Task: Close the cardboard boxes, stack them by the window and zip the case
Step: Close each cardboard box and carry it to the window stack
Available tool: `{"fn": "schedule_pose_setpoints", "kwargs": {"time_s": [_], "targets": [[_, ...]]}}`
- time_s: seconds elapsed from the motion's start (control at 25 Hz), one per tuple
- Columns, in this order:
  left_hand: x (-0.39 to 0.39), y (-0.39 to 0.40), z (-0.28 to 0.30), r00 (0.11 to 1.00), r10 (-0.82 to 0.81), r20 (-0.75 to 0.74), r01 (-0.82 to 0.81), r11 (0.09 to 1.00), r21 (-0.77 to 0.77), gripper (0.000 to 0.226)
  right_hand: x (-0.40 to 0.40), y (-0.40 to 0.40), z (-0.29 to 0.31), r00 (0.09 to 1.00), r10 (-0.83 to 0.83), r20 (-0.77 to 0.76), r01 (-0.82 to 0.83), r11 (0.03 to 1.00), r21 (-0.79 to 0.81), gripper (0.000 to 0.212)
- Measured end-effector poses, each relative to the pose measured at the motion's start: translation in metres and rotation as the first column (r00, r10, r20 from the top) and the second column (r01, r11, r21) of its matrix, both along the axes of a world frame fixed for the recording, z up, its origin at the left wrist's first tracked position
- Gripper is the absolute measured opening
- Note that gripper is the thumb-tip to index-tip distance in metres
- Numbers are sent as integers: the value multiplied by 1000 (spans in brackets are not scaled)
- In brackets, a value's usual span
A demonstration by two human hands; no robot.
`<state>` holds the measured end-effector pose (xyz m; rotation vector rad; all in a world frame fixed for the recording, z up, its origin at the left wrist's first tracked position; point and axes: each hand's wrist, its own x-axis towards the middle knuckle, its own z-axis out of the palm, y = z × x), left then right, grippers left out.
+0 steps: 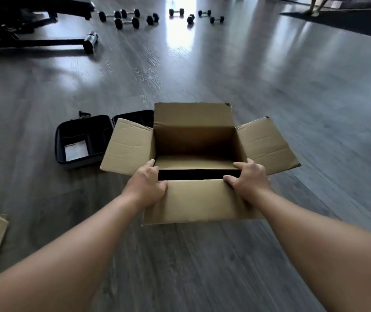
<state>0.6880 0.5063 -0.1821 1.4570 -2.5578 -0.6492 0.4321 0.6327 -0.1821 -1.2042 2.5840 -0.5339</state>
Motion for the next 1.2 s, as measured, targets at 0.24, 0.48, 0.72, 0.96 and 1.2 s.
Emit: {"fn": "schedule_pose_setpoints", "kwargs": {"time_s": [0.24, 0.48, 0.72, 0.96, 1.2], "targets": [[24, -6, -4, 995, -68, 73, 71, 997, -43, 35, 16, -1, -5, 991, 124, 46, -127, 991, 53, 51], [62, -6, 1, 983, -185, 2, 175, 927, -332, 22, 27, 12, 4, 974, 220, -48, -221, 975, -10, 47], [84, -12, 8, 979, 37, 201, 34, 940, -340, 24, 11, 33, 9, 975, 84, -205, -95, 994, -45, 34], [92, -16, -2, 991, -61, 116, 91, 956, -279, 47, -1, 39, 5, 975, -195, -109, 210, 967, 144, 51], [90, -24, -12, 971, -215, 101, 222, 974, -56, 80, -8, 40, -3, 987, 147, 62, -144, 988, -51, 46]]}}
